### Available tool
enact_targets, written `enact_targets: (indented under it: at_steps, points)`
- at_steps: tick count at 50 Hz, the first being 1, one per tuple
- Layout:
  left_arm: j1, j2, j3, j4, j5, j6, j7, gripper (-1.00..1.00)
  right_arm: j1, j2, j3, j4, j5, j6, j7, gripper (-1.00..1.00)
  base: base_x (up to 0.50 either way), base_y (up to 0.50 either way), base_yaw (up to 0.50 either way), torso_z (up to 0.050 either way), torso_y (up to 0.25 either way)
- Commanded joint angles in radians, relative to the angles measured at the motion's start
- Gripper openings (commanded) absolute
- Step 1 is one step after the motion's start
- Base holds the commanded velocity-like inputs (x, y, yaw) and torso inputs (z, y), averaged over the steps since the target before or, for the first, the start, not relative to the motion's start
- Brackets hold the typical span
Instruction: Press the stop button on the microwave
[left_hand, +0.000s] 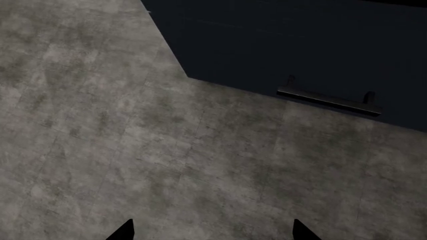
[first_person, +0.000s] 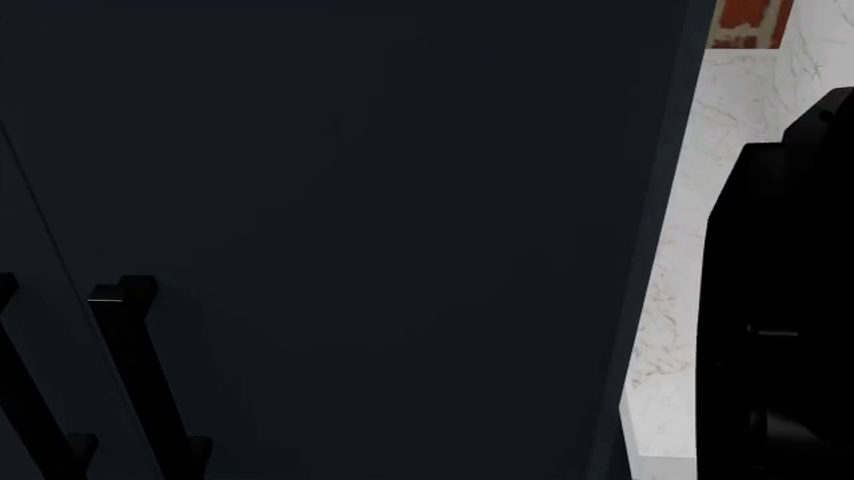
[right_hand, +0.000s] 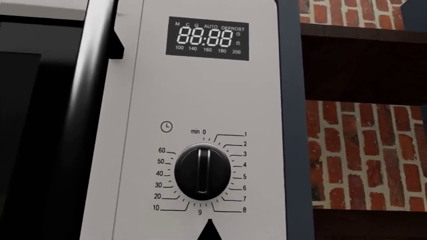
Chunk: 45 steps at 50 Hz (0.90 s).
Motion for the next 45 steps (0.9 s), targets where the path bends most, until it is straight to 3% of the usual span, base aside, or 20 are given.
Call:
enact_targets:
  at_steps: [1, 45]
  points:
    - [0.000, 0.000, 0.000, 0.000, 0.000, 0.000, 0.000, 1.00, -0.035, 0.007, 0.015, -0.042, 0.043, 0.038, 0.042, -1.00, 0.00, 0.00, 0.00, 0.000, 0.000]
    - [0.000, 0.000, 0.000, 0.000, 0.000, 0.000, 0.000, 1.00, -0.106, 0.040, -0.008, -0.067, 0.120, 0.027, 0.075, -1.00, 0.00, 0.00, 0.00, 0.000, 0.000]
